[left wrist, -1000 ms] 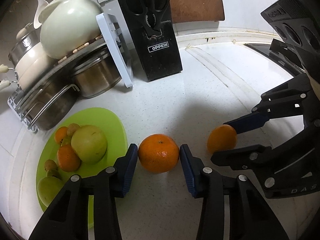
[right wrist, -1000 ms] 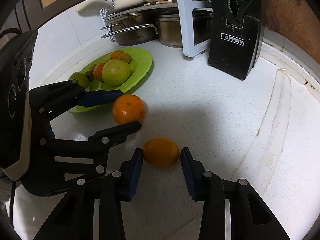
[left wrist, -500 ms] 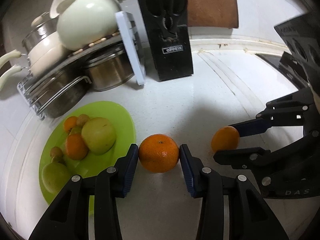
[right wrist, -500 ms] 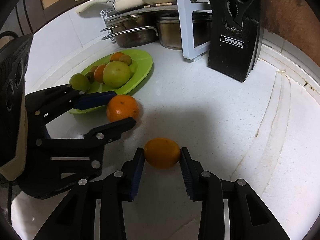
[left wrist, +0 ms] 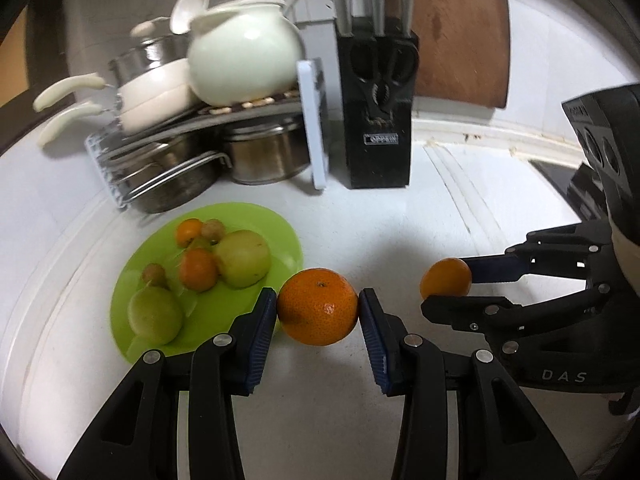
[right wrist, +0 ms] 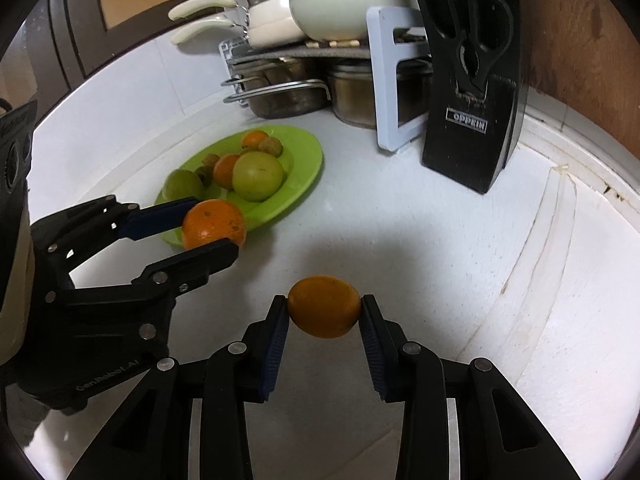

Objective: Organize fruits
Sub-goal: 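Carry both oranges with the left and right tools over the green plate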

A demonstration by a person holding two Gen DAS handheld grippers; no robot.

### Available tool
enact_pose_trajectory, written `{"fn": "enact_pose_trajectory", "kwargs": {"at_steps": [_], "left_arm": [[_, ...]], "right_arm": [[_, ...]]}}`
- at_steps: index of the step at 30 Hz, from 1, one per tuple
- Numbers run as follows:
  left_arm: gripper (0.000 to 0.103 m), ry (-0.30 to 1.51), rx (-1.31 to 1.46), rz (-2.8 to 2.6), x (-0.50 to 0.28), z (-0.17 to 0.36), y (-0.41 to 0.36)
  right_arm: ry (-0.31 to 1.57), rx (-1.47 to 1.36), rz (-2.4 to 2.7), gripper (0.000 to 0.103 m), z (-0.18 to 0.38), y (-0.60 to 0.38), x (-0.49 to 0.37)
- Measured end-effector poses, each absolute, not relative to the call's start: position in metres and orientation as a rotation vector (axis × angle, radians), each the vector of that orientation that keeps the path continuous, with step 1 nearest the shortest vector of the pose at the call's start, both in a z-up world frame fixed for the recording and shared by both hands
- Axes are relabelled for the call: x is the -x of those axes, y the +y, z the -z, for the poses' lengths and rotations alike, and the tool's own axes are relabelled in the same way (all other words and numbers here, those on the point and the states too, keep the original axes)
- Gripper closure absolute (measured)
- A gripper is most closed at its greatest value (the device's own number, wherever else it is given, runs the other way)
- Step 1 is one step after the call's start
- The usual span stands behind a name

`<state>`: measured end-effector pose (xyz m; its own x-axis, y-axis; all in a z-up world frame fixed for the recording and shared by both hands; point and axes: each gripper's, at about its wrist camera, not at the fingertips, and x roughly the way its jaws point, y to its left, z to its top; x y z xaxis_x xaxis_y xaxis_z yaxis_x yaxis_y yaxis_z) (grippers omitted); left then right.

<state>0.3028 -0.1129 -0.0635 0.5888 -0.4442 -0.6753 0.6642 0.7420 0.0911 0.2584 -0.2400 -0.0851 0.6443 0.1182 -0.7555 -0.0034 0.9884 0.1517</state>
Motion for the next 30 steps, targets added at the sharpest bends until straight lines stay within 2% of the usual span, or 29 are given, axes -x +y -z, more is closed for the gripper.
{"fn": "enact_pose_trajectory", "kwargs": {"at_steps": [30], "left_arm": [[0.061, 0.619, -0.226, 0.412, -0.275, 0.008, -0.051]], "right_arm": [[0.704, -0.064, -0.226, 0.066, 0.027, -0.2, -0.257]]}}
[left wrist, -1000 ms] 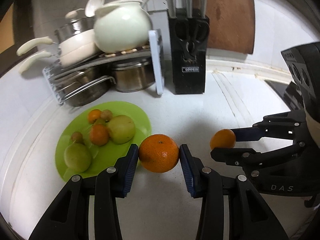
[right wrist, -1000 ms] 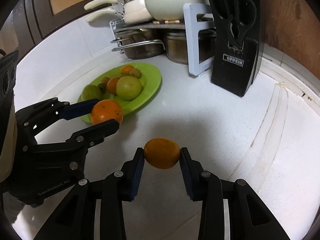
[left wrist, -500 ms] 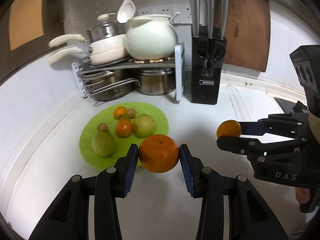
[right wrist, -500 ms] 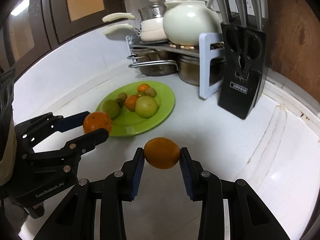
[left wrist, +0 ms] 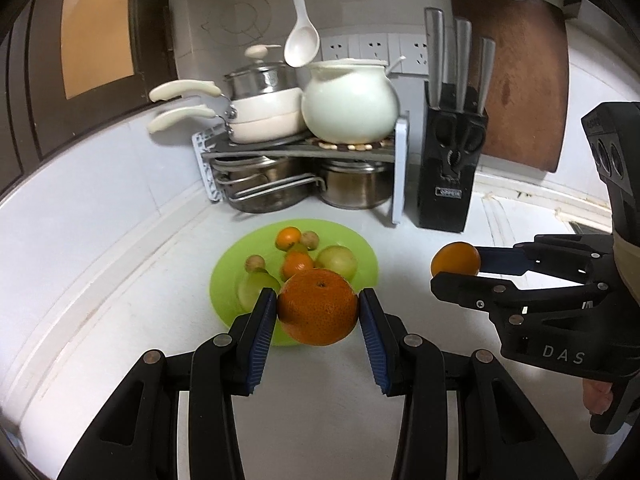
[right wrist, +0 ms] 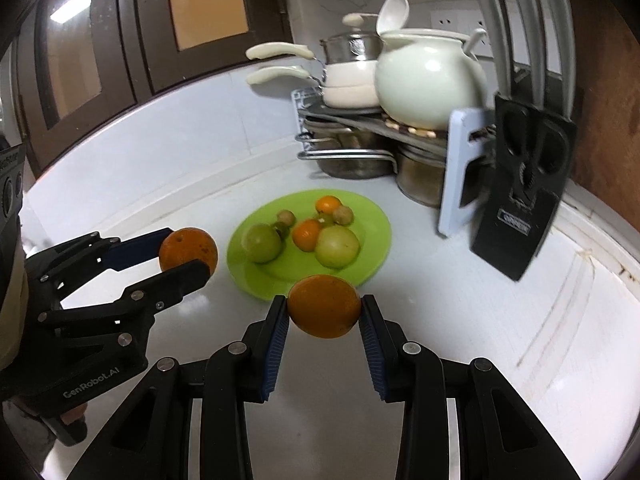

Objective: Organize fruits
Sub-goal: 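Carry both oranges with the left and right tools over the green plate, then open the left tool to set its orange on the plate while the right tool releases its orange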

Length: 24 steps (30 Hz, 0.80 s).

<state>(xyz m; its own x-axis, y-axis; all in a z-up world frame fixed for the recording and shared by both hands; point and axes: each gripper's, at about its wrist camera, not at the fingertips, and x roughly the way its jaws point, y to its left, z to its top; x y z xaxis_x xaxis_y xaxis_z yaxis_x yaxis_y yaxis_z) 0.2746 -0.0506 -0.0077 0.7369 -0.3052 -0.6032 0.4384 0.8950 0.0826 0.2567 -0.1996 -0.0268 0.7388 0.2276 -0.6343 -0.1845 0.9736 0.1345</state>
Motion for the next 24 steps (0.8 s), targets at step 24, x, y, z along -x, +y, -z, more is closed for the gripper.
{"fn": "enact_pose_trajectory", "kwargs": {"at_steps": [24], "left_arm": [[0.061, 0.657, -0.187, 0.39, -0.369, -0.005, -0.048]], "right_arm": [[0.693, -0.03, -0.225, 0.066, 0.004, -0.195, -0.344]]}}
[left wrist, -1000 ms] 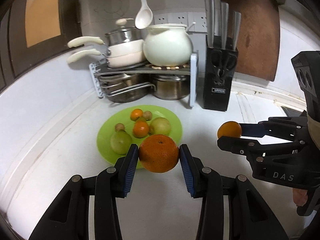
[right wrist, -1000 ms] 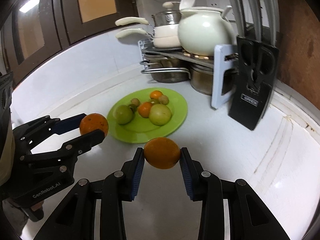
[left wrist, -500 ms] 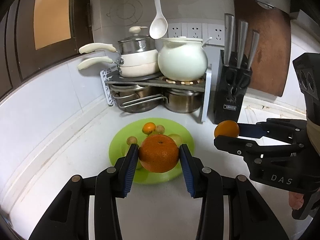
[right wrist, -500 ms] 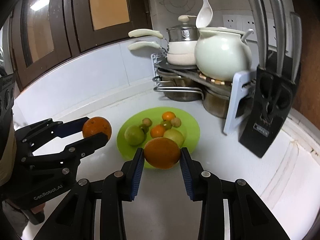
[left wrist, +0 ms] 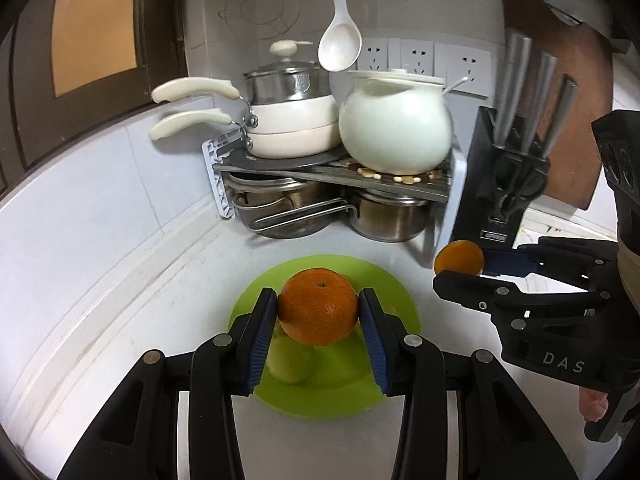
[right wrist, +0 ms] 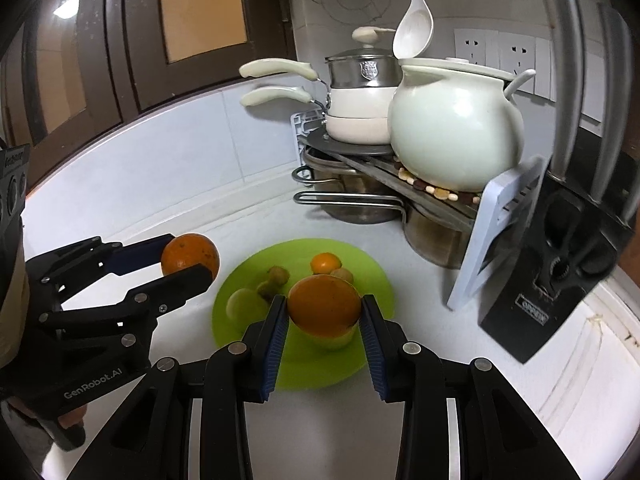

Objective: Organize fruits
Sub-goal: 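Open the left tool to set its orange on the plate while the right tool releases its orange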

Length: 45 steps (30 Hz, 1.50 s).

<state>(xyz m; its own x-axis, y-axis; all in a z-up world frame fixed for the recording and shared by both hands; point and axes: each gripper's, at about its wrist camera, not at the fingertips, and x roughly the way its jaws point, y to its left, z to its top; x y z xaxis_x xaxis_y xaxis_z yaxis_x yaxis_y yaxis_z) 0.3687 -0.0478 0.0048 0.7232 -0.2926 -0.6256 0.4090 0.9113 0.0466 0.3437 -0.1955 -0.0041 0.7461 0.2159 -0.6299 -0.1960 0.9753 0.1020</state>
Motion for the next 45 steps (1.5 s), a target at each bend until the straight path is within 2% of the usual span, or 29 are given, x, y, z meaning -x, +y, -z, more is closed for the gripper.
{"fn": "enact_pose_trajectory", "kwargs": {"at_steps": [15, 30, 45], "left_arm": [[0.061, 0.837, -0.156, 0.406, -0.453, 0.044, -0.048], [0.061, 0.926, -0.202, 0.404, -0.498, 0.084, -0.06], [0.06, 0.9, -0.209, 0.35, -0.491, 0.078, -0.053]], "right_arm": [[0.808, -0.038, -0.209, 0.066, 0.042, -0.193, -0.411], [0.901, -0.039, -0.204, 0.066, 0.08, -0.193, -0.447], [0.906, -0.054, -0.217, 0.065, 0.086, -0.192, -0.452]]}}
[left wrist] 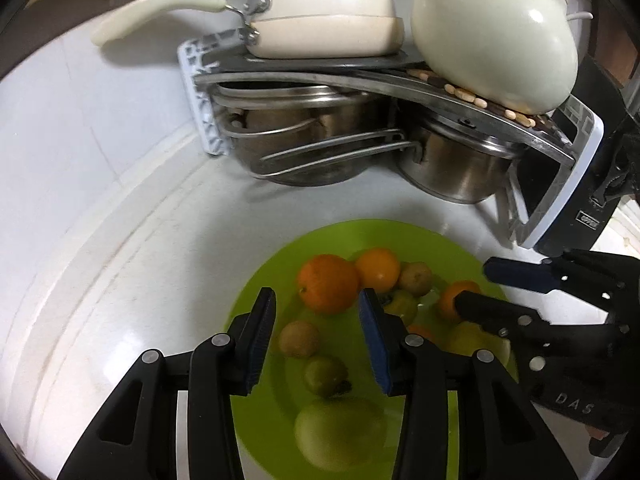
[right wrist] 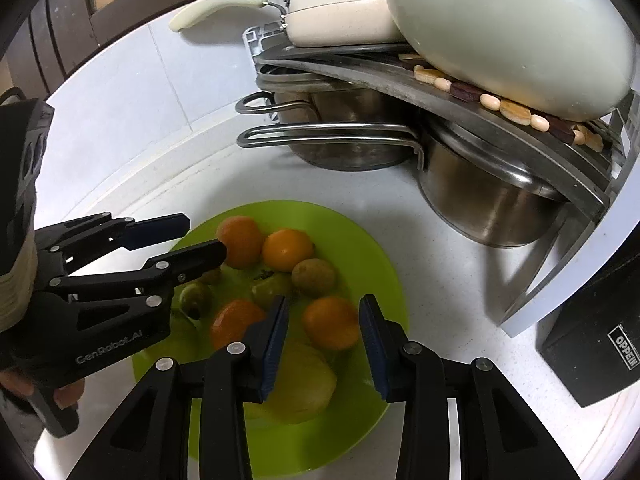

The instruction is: Organize fruits

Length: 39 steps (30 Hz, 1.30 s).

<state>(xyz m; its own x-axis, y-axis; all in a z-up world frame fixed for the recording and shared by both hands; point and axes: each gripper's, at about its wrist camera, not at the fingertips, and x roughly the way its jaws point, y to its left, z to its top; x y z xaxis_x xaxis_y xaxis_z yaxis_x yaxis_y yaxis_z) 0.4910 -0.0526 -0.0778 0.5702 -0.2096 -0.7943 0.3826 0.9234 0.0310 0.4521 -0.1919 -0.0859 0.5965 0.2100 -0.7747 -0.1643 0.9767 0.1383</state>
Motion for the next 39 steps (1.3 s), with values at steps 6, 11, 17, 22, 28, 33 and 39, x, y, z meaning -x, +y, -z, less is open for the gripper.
{"fn": "enact_pose_trajectory", "kwargs": {"at_steps": [6, 11, 17, 22, 28, 33, 39], "left_arm": [[0.057, 0.868, -0.207, 0.303, -0.47, 0.064, -0.042], [0.054, 0.834, -0.181, 0.258, -0.445, 0.048, -0.033], [0.047, 0.774, -0.139, 0.223, -0.403, 0.021, -0.02], [0.039, 0.726, -0.13, 0.215, -0.363, 0.002, -0.011], [0.028, 0.669, -0.106, 0.213, -0.315, -0.012, -0.001], [0.016, 0.625, -0.107, 0.2, -0.279, -0.022, 0.002], [0.006, 0.612, -0.076, 0.171, -0.237, -0.029, 0.002]], "right_arm": [[0.883, -0.052, -0.221, 0.065, 0.076, -0.191, -0.437], [0.848, -0.05, -0.218, 0.065, 0.063, -0.188, -0.418], [0.796, -0.061, -0.215, 0.065, 0.04, -0.185, -0.385], [0.736, -0.059, -0.2, 0.058, 0.02, -0.185, -0.352], [0.656, -0.043, -0.147, 0.048, 0.002, -0.184, -0.299], [0.615, -0.037, -0.102, 0.038, -0.007, -0.184, -0.259], [0.575, -0.033, -0.072, 0.027, -0.018, -0.188, -0.213]]}}
